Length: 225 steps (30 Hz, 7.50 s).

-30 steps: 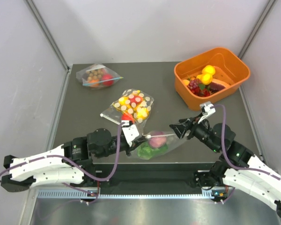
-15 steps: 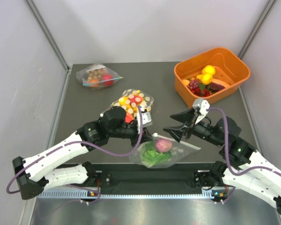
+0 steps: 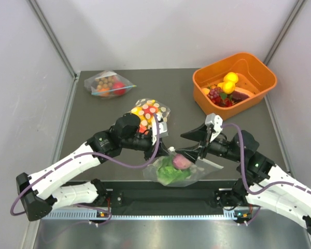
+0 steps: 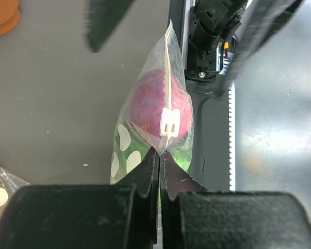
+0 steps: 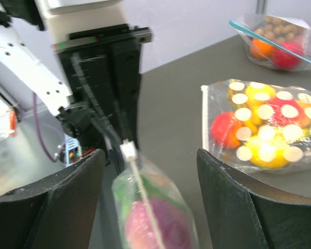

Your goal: Open the zip-top bag and remove the fake food

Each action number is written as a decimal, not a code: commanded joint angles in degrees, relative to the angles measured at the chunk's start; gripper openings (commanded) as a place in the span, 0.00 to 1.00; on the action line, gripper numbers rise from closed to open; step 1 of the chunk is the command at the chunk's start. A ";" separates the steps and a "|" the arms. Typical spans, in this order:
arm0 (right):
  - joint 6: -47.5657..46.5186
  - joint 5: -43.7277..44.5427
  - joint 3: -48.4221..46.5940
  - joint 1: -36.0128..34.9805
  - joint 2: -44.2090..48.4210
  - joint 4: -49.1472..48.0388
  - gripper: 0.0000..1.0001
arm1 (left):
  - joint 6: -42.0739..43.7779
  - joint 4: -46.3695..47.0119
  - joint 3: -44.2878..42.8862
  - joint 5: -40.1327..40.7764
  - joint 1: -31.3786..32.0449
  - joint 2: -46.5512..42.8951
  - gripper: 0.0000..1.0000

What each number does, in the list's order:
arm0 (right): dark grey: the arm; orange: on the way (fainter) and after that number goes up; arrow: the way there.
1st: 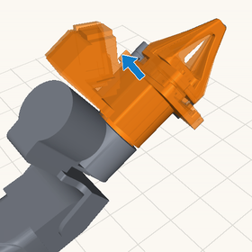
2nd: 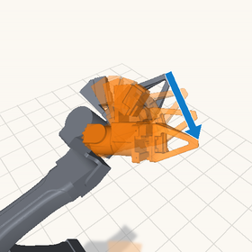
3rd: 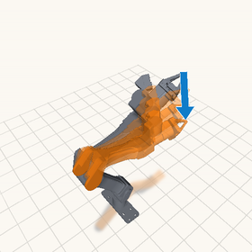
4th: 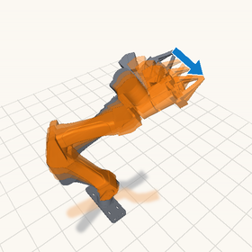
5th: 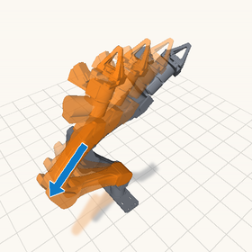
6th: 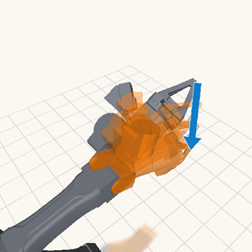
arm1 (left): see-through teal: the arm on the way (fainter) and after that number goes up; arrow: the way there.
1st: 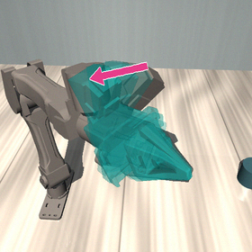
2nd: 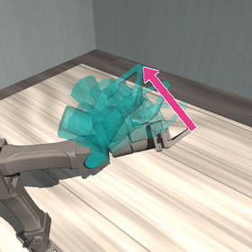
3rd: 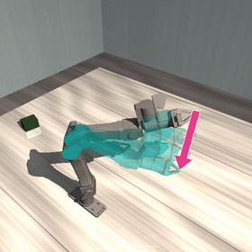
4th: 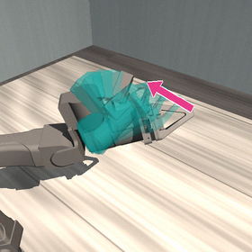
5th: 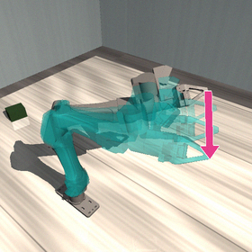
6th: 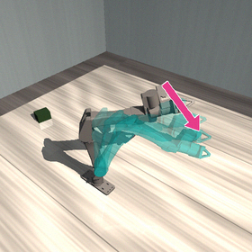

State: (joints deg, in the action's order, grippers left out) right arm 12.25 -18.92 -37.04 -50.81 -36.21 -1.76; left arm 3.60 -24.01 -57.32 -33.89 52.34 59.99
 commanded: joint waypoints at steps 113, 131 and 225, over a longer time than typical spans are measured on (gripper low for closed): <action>-0.12 -1.82 3.54 -5.36 -3.87 -7.73 0.00 | -6.05 15.75 5.11 -2.06 -7.86 0.57 0.00; 0.58 3.88 9.26 -5.71 3.77 -0.62 0.00 | -7.55 16.19 6.96 10.24 -16.29 -4.09 0.00; -0.74 8.81 -1.72 -5.80 -17.93 -0.79 0.53 | -5.09 23.39 12.23 -2.14 -19.64 -7.08 0.00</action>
State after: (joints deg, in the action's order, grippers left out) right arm 10.70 -7.99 -38.50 -55.77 -53.04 0.99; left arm -2.37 -5.50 -44.86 -33.87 32.71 53.10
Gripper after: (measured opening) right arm 0.509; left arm 0.015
